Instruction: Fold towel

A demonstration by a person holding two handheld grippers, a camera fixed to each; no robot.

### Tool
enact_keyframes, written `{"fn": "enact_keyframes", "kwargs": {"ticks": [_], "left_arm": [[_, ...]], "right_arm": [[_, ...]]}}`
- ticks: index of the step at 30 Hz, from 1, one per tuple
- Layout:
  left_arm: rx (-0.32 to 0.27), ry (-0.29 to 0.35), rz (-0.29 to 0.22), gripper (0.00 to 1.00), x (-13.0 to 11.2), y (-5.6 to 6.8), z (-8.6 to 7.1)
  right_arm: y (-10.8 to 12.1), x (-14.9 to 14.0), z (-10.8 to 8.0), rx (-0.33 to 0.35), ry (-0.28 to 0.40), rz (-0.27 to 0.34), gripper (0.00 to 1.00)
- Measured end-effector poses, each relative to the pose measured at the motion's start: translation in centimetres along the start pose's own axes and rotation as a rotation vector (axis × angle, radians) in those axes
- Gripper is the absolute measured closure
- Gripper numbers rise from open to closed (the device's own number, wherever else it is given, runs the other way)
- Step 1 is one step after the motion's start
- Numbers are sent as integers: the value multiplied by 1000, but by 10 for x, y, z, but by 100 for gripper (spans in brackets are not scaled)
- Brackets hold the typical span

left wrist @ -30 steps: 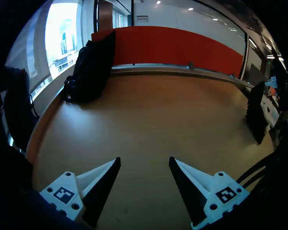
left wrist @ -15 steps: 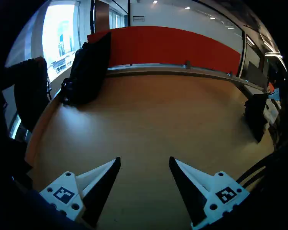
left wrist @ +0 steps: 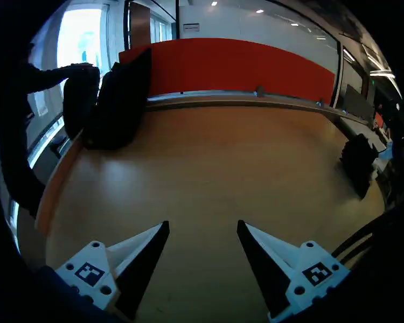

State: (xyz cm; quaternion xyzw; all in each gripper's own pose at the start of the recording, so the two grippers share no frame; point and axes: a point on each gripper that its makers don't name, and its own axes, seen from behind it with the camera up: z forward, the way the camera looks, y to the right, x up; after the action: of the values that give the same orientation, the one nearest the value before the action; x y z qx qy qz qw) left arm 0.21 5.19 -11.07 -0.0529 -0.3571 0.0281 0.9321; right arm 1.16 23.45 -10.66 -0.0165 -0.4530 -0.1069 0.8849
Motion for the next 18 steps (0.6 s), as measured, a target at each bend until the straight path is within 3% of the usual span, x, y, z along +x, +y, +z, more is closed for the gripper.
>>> {"fn": "enact_keyframes", "kwargs": {"ticks": [8,18], "left_arm": [[13,-1,1,6,-2,-3,-3],[27,-1,6,7,-4,-5,-8]], "right_arm": [[6,-33,23,-20,-56,60,94],[9,-44,41,-40,-83,87,94]]}}
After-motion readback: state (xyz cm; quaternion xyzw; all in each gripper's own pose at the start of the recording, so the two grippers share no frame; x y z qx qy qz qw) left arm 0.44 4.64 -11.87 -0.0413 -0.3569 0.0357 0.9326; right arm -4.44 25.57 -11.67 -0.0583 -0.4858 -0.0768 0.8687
